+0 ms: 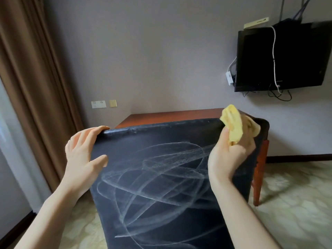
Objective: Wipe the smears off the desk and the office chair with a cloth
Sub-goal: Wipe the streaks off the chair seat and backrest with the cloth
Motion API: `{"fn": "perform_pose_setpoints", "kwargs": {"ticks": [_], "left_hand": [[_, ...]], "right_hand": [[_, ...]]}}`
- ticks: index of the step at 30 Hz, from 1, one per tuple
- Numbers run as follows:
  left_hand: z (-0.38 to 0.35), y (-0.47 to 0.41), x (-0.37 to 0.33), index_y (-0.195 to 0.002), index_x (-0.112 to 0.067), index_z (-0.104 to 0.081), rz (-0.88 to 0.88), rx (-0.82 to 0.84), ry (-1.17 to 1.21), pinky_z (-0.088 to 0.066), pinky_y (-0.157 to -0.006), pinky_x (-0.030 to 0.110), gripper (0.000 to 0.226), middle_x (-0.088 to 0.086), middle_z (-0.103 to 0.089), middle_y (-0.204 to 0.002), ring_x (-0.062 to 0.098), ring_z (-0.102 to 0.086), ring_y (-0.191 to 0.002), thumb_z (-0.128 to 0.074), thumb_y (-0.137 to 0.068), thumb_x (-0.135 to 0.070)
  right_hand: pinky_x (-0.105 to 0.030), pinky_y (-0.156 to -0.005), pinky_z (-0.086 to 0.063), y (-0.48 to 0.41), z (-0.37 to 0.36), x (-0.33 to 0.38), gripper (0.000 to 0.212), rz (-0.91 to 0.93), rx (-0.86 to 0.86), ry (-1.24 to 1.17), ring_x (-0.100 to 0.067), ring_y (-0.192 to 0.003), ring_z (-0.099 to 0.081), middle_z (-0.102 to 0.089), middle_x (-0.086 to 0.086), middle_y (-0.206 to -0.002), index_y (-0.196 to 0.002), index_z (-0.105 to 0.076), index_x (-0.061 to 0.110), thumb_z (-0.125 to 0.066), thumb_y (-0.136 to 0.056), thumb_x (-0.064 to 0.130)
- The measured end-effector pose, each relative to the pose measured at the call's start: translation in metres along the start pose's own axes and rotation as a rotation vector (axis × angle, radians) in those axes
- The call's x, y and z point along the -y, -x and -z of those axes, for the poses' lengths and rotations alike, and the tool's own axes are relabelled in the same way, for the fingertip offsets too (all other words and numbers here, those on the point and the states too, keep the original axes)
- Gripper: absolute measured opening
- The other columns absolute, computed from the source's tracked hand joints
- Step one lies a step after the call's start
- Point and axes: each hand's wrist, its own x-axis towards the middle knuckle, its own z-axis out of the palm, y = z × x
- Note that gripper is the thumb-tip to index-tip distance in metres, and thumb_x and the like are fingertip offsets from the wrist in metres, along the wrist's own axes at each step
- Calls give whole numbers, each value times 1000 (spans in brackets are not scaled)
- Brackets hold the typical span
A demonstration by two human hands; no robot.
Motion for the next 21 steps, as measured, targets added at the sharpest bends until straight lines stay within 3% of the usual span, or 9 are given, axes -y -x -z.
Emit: {"fn": "perform_pose_setpoints", "kwargs": {"ticks": [2,3,5,7,11,16,21], "left_hand": [[-3,3,1,-127,-18,-51,-46,-24,-24,-16,-110,45,80,-10,-43,-122,14,-28,-123,-47,-48,-18],[-5,3,1,-127,-17,-51,-59,-28,-30,-15,-110,45,81,-10,-42,-122,14,-28,-123,-48,-46,-18],[-9,4,0,-128,-16,-49,-58,-33,-43,-13,-112,52,82,-10,-40,-122,15,-26,-124,-48,-46,-18],[-13,5,-2,-129,-14,-48,-51,-36,-62,-12,-111,59,82,-4,-42,-123,18,-25,-125,-48,-47,-19],[-15,7,-5,-129,-11,-47,-46,-42,-107,-13,-108,64,80,6,-45,-125,23,-27,-126,-48,-49,-19],[-17,10,-6,-129,-12,-44,-23,-56,-137,-8,-111,63,75,6,-42,-130,24,-23,-132,-48,-54,-20],[-23,11,-10,-128,-16,-43,41,-94,-254,3,-110,62,69,2,-40,-133,20,-20,-137,-47,-60,-27]], "right_hand": [[-17,-97,-41,19,-10,10,40,81,36,-88,9,-113,-43,-47,10,-122,-127,-53,4,-63,-89,9],[-26,-101,-42,31,-14,13,42,183,70,-61,5,-117,-43,-47,13,-122,-127,-54,8,-66,-87,7],[-49,-101,-39,52,-22,16,39,531,168,178,-20,-127,-41,-52,11,-130,-123,-61,15,-67,-85,6],[-56,-100,-34,67,-30,17,34,689,288,299,-25,-127,-39,-58,9,-131,-121,-64,22,-59,-89,13],[-46,-109,-21,90,-46,39,39,794,512,374,-21,-128,-40,-57,13,-132,-123,-62,31,-55,-87,18],[-45,-113,-16,91,-47,54,47,965,752,492,-24,-130,-43,-52,9,-138,-131,-56,29,-42,-87,16],[-46,-110,-26,52,-29,39,48,1254,714,579,-24,-128,-47,-49,6,-142,-136,-50,32,-47,-91,13]]}}
